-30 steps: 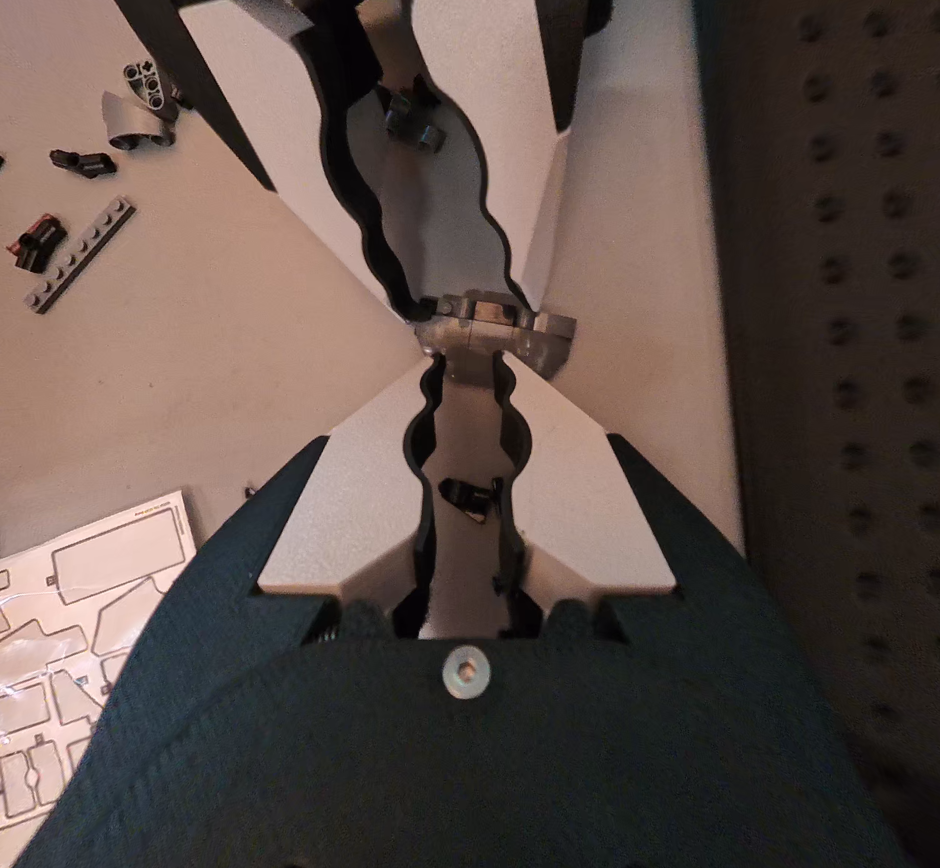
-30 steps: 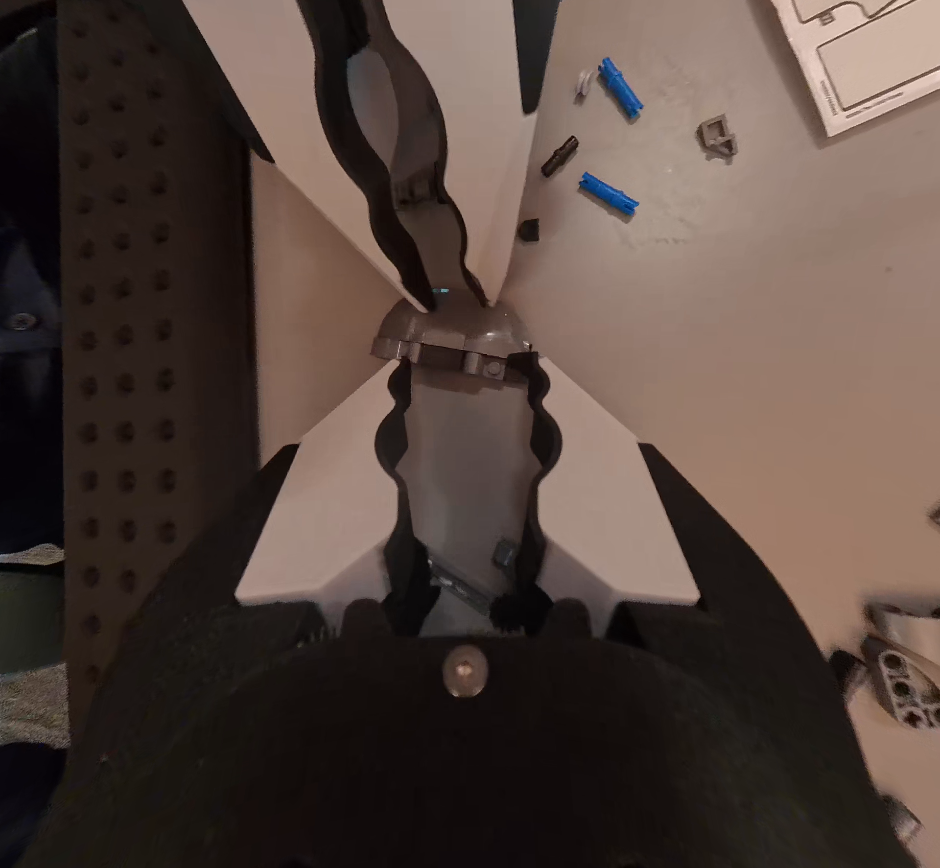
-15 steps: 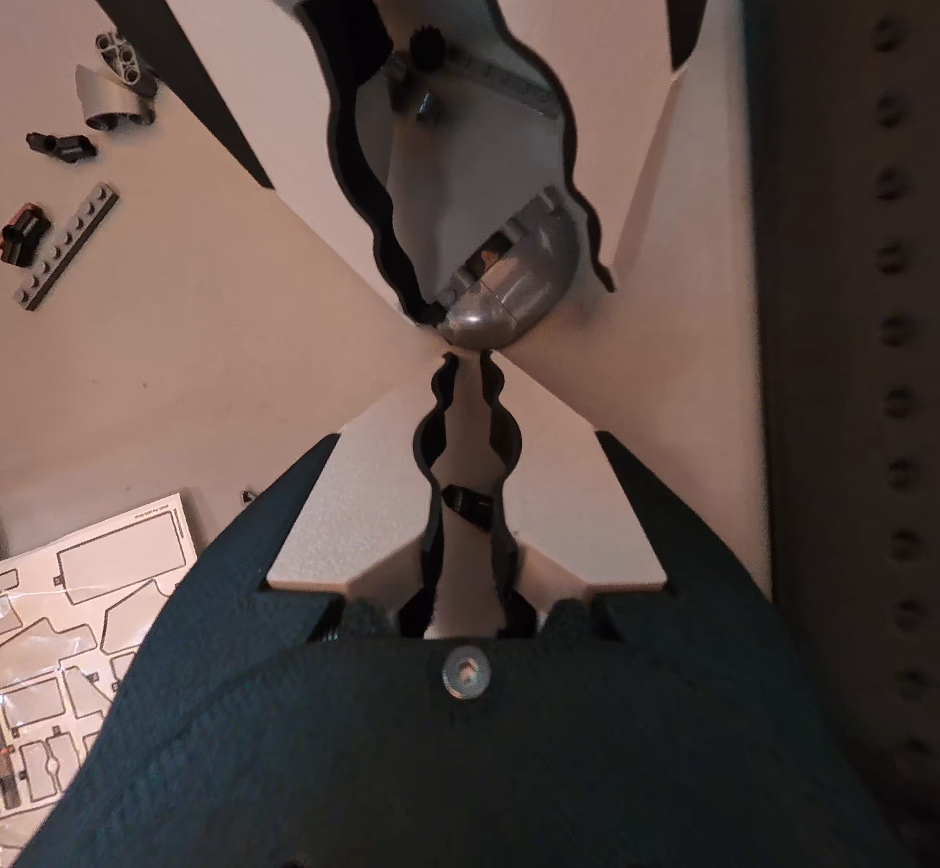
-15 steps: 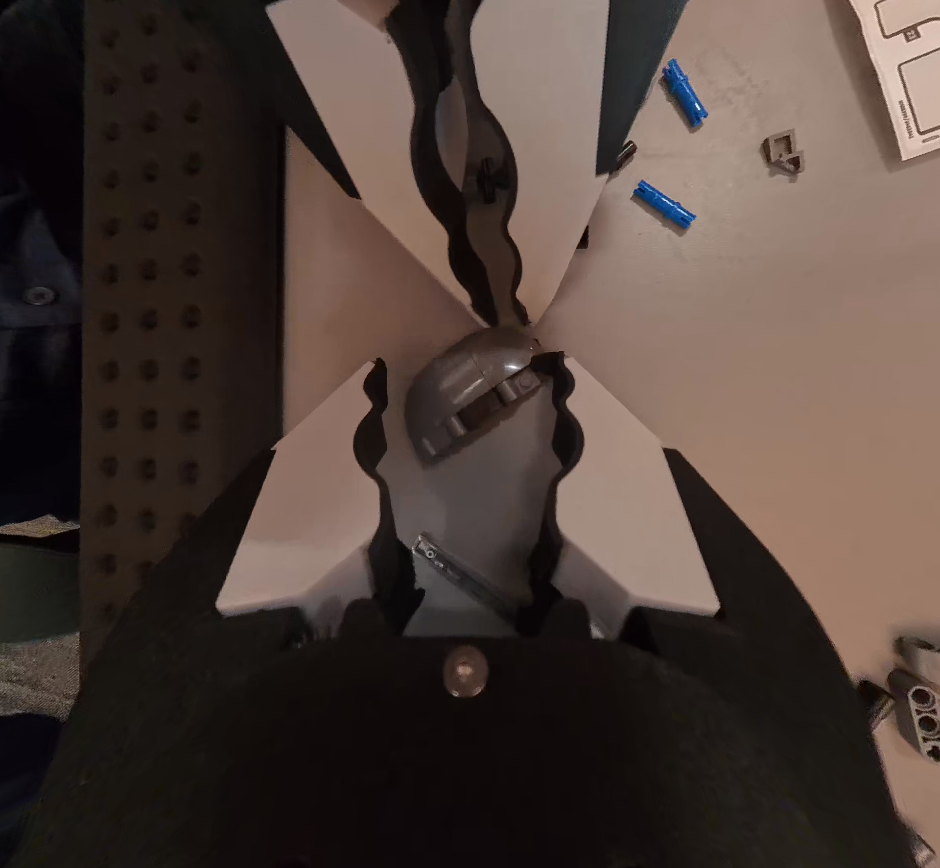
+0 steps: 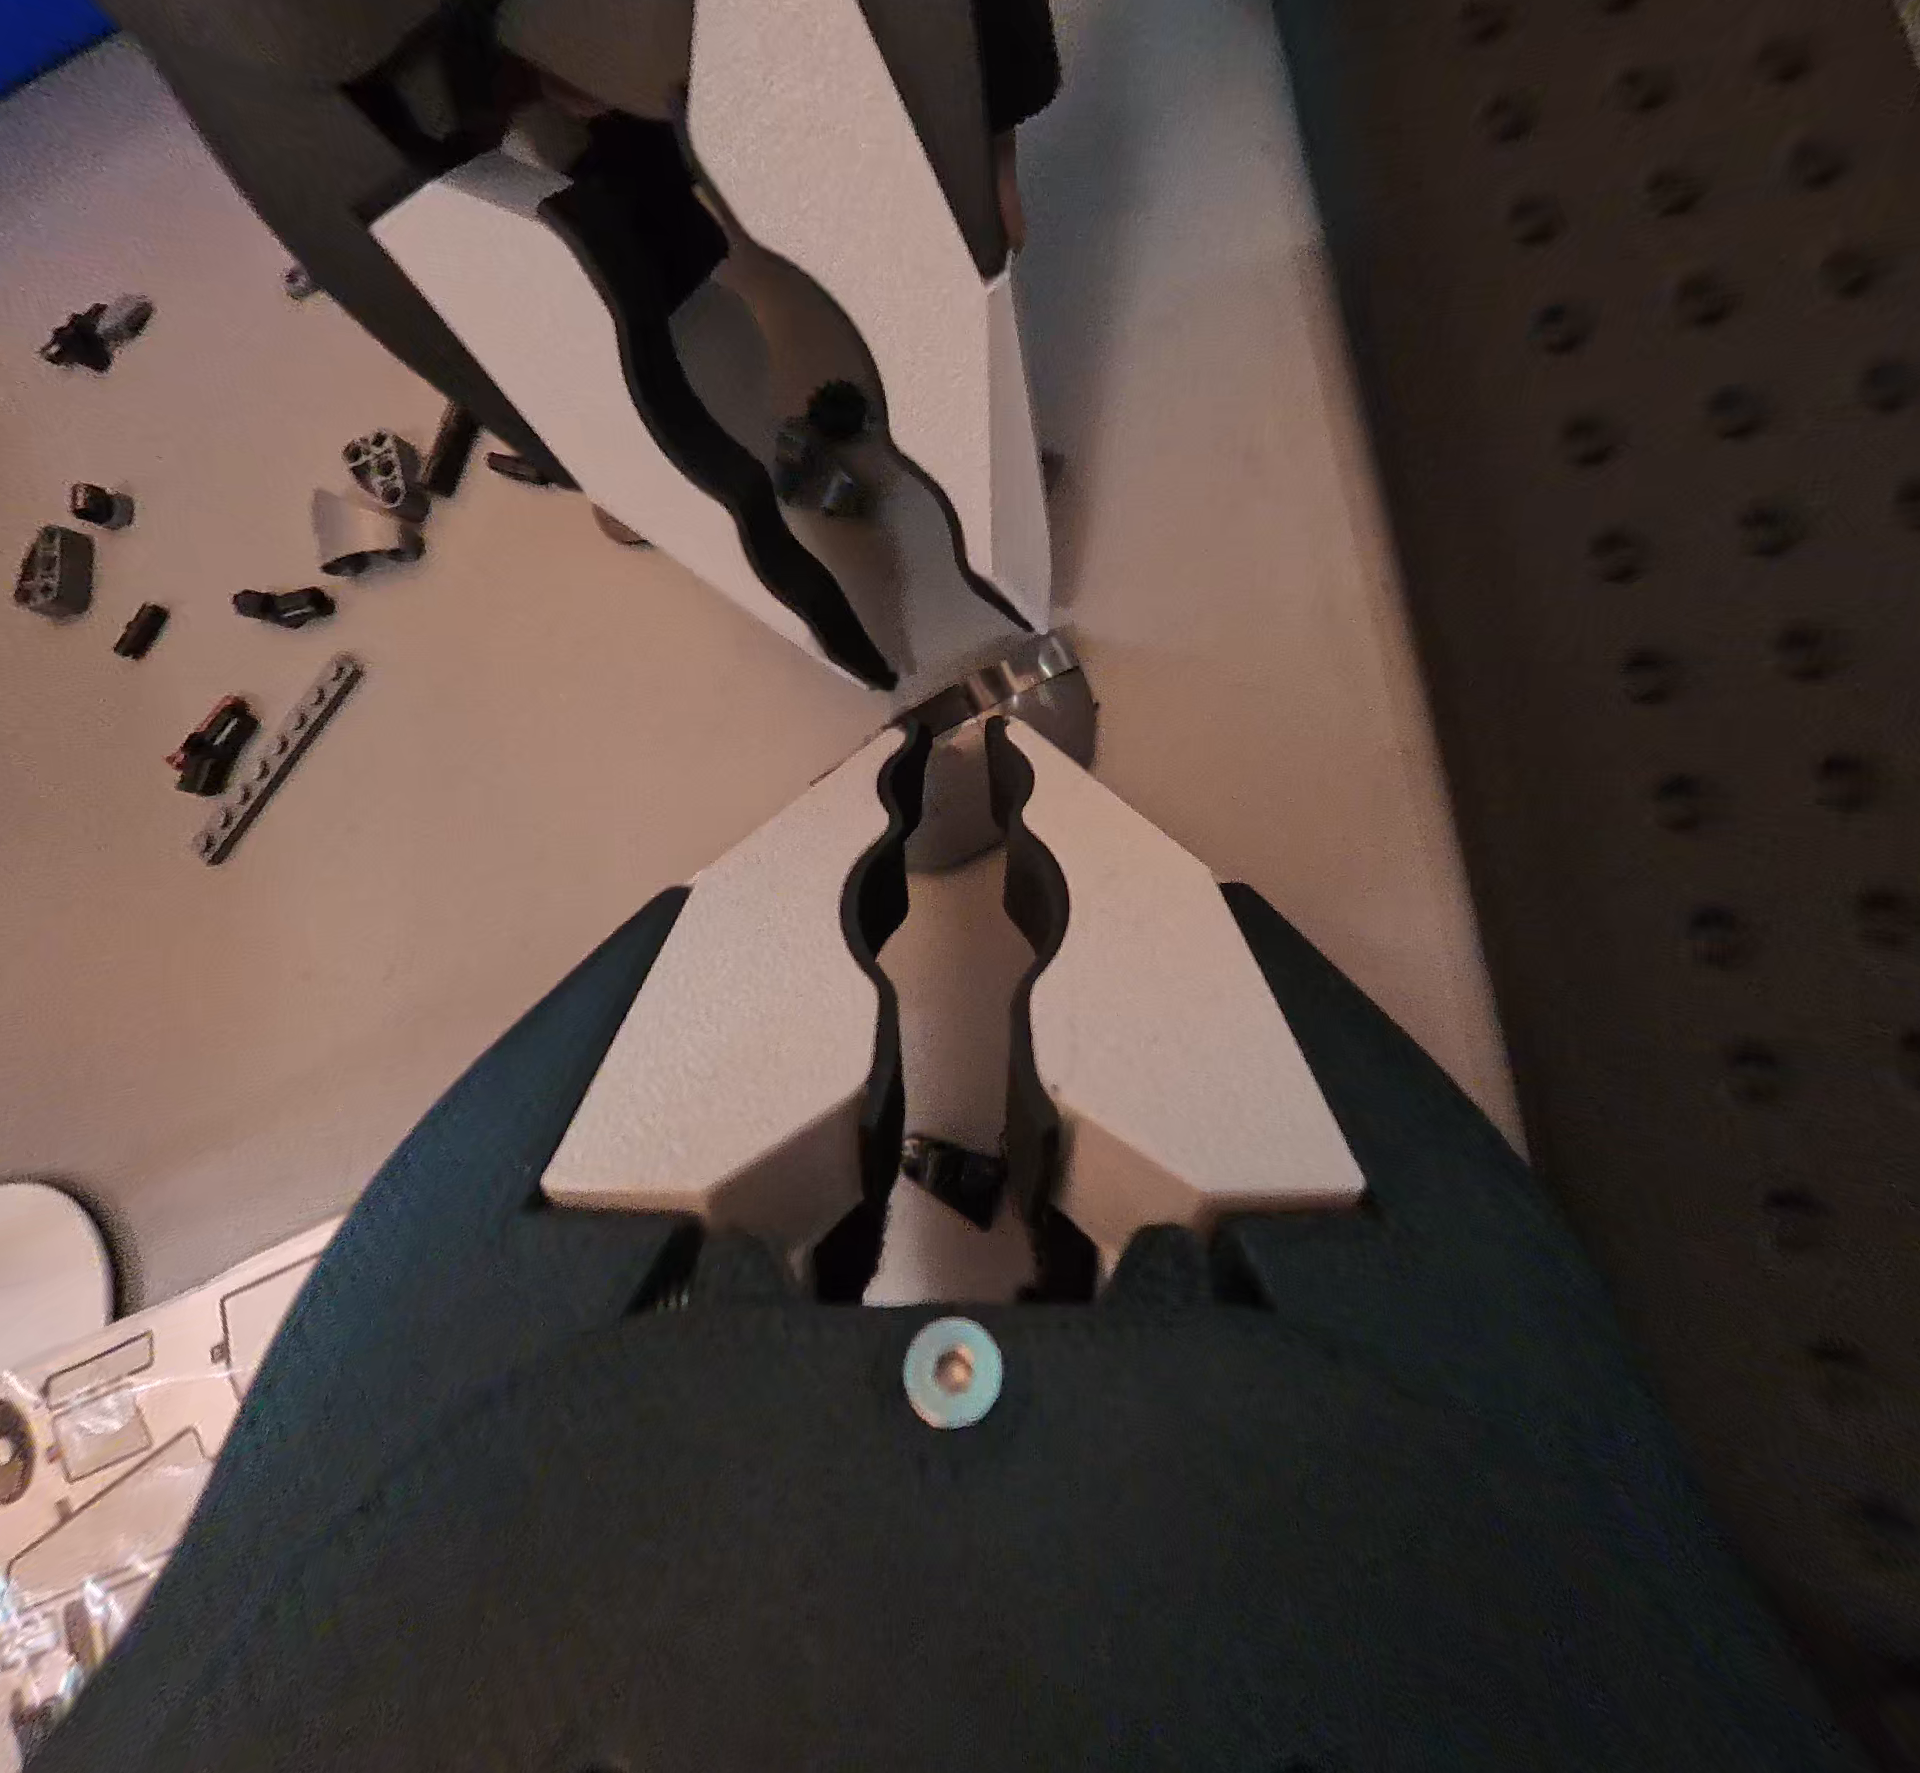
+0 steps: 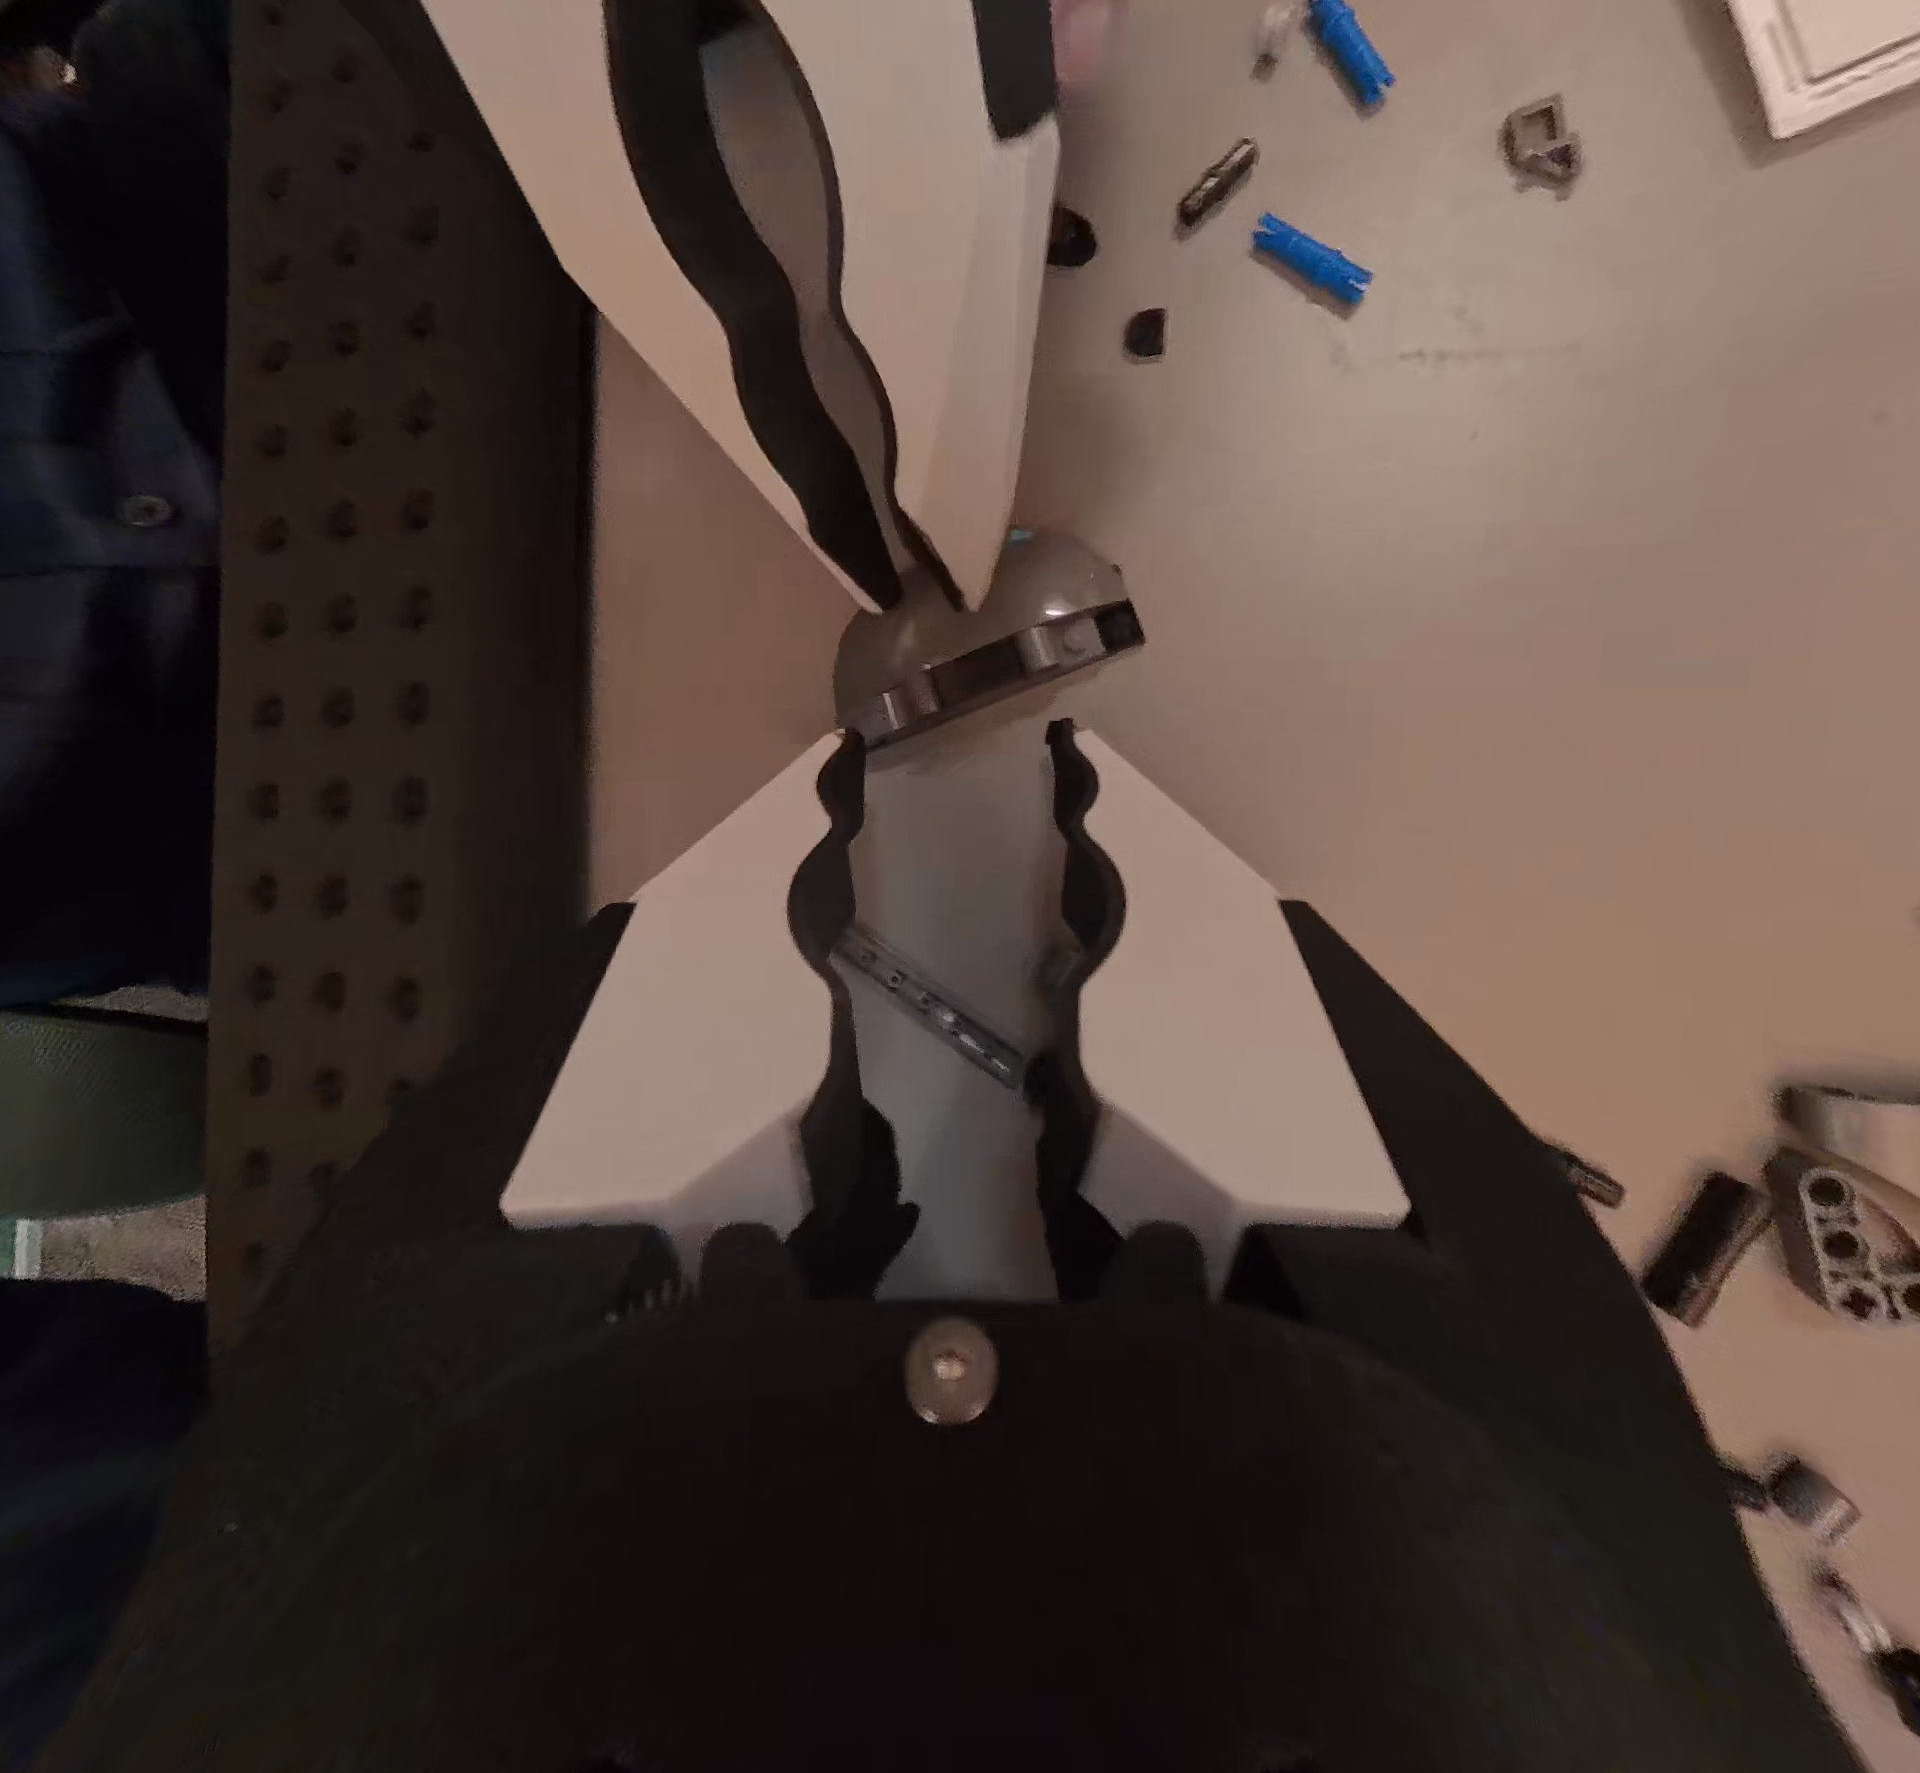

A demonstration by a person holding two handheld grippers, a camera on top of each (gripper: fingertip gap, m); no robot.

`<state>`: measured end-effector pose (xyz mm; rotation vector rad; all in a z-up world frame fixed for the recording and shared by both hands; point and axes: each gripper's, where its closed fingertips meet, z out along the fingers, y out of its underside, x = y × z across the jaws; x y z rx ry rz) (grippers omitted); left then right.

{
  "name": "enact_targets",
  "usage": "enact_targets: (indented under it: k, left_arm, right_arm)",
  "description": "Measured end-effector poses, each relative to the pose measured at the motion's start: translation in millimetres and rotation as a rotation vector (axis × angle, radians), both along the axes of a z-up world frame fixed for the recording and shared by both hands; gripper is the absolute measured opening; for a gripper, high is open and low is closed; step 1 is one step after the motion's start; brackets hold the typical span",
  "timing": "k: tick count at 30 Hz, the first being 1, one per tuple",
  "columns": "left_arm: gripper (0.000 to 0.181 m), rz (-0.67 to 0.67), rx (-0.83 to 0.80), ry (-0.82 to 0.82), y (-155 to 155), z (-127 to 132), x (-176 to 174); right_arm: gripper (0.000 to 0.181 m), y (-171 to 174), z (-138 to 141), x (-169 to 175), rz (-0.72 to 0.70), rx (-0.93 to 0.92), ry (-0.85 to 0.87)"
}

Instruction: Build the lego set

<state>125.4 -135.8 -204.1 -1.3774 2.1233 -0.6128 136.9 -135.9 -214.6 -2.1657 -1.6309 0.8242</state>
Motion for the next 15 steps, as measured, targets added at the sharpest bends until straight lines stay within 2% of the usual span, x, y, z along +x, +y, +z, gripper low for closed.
enact_targets:
  k: [4,8,15]
  left_arm:
    - [0.007,-0.013,0.013,0.035,-3.1,-11.6,2.2]
    - [0.000,0.010,-0.012,0.028,-1.1,-11.0,4.2]
    - [0.000,0.005,-0.014,0.019,-3.8,-11.1,6.3]
  right_arm:
    - [0.025,-5.8,-7.0,-2.0,0.027,-0.011,-0.044]
    - [0.024,-7.3,-7.3,-2.6,0.032,-0.016,-0.048]
    - [0.022,-9.9,-8.7,-2.5,0.036,-0.037,-0.052]
